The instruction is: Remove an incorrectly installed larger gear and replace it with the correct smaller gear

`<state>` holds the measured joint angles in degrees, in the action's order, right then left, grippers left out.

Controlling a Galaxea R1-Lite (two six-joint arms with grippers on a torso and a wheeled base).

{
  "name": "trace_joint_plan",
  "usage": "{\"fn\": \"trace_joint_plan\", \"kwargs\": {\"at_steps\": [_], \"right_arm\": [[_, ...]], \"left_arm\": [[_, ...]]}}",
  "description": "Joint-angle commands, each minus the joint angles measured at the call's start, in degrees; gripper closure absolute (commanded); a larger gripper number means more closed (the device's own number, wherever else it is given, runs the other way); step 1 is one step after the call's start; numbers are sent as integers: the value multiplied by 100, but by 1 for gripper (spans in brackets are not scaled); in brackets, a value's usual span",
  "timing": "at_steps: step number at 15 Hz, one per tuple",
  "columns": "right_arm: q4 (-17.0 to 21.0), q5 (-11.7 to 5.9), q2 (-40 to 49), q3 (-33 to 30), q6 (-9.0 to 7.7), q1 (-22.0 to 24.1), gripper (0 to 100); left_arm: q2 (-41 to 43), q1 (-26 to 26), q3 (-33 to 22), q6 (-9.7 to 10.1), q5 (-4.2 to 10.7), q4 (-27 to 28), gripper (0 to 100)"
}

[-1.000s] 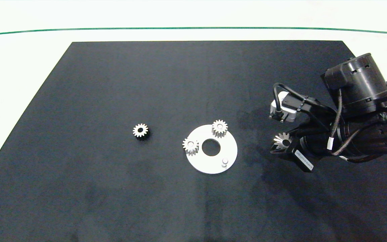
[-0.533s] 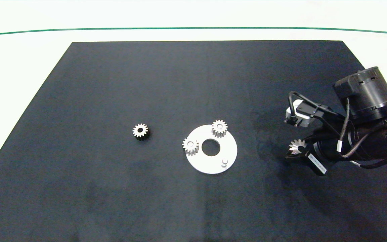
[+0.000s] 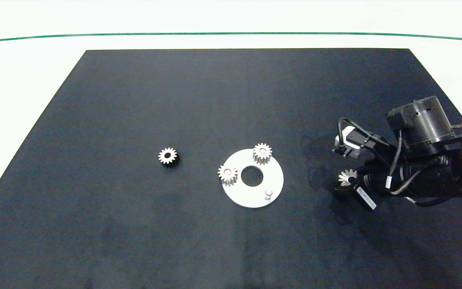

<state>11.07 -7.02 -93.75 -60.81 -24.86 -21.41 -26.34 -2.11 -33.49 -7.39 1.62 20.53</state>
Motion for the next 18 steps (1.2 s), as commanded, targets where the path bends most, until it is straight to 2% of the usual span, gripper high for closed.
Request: {"fn": "trace_joint_plan", "kwargs": {"at_steps": [1, 2, 6, 10, 11, 13, 15, 16, 18], "right_arm": [[-8, -10, -56, 43, -10, 49, 69], [-8, -10, -47, 34, -10, 58, 0], [27, -1, 41, 69, -10, 66, 0], [106, -1, 612, 78, -37, 23, 0], [185, 8, 788, 34, -37, 23, 0], [264, 52, 1306, -28, -19, 23, 0], [264, 96, 1886, -1, 34, 31, 0], [299, 87, 2185, 25, 104, 31, 0], [458, 61, 2677, -10, 209, 49, 0]], "left_arm": [[-2, 0, 0, -8, 5, 13, 0], [-2, 0, -9, 0, 5, 13, 0], [-2, 0, -17, -8, 5, 13, 0], [-178, -18, -202, -43, -13, 4, 0], [-354, -18, -299, -123, -22, 13, 0], [-670, -70, -422, -413, -74, 4, 0], [-881, -343, -422, -641, -162, -5, 0], [-1013, -492, -422, -711, -171, -23, 0], [-1391, -879, -422, -711, -171, -190, 0]]}}
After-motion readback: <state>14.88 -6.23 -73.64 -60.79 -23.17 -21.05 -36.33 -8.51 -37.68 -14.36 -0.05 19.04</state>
